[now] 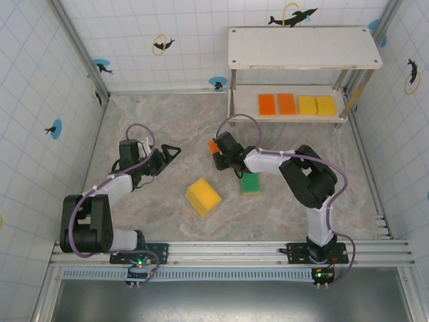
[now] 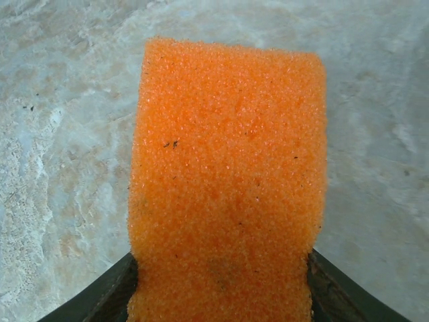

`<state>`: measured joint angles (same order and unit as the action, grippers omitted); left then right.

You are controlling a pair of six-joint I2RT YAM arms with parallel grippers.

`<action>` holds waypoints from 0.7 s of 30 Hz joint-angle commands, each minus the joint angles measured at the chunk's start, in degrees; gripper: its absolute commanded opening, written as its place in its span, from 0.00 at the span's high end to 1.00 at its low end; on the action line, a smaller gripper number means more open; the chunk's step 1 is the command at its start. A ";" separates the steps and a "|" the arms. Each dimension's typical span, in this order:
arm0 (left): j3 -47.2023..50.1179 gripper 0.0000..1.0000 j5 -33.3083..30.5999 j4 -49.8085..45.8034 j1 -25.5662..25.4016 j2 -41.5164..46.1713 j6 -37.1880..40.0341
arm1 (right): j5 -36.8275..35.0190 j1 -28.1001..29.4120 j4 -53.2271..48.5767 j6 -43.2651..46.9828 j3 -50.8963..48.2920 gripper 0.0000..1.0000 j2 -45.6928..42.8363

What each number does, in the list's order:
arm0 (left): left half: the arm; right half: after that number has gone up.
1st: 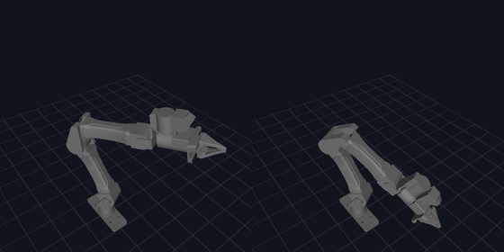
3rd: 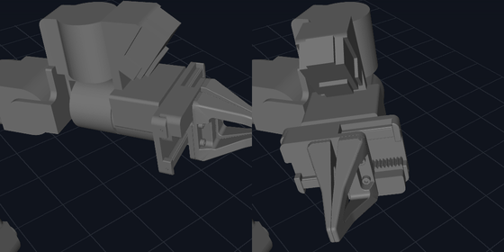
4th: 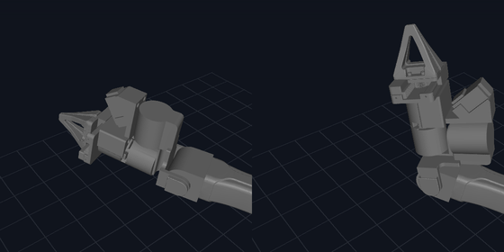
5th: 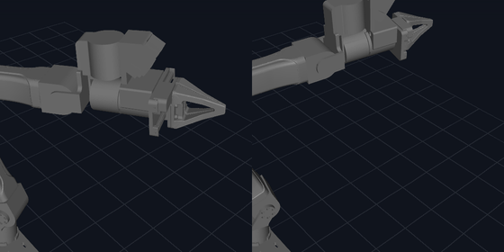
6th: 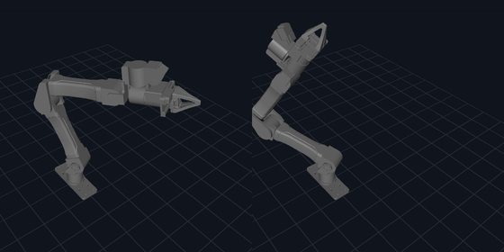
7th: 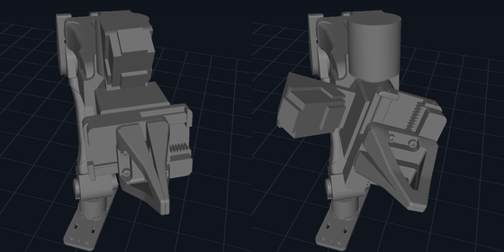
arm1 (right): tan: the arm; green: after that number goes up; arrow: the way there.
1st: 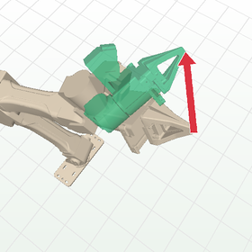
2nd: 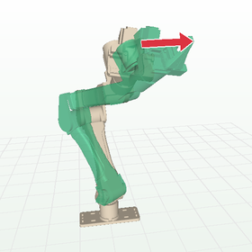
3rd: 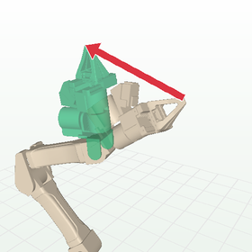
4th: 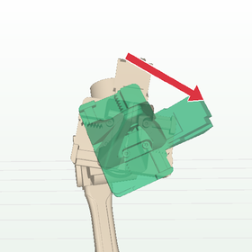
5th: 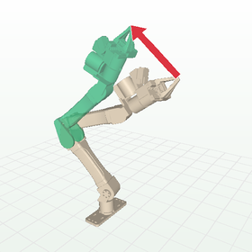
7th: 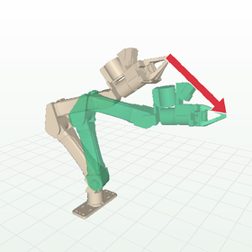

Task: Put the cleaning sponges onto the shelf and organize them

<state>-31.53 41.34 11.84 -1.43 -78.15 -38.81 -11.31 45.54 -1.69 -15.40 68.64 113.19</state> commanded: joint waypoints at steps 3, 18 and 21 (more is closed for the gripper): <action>-0.11 0.02 0.09 -0.17 0.29 -0.68 1.43 | -1.95 -1.23 -0.07 0.41 -2.09 0.44 -4.56; -0.02 0.02 0.19 -0.21 0.18 -0.69 1.43 | -2.84 -4.73 0.31 0.42 -4.01 0.44 -9.09; 0.10 0.02 0.16 -0.16 0.28 -0.60 1.60 | -3.10 -5.63 0.81 -0.14 -4.86 0.44 -10.06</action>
<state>-31.53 41.36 11.84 -1.43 -78.43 -38.81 -13.34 40.73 -1.93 -14.98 65.23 106.02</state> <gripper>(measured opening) 0.976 0.565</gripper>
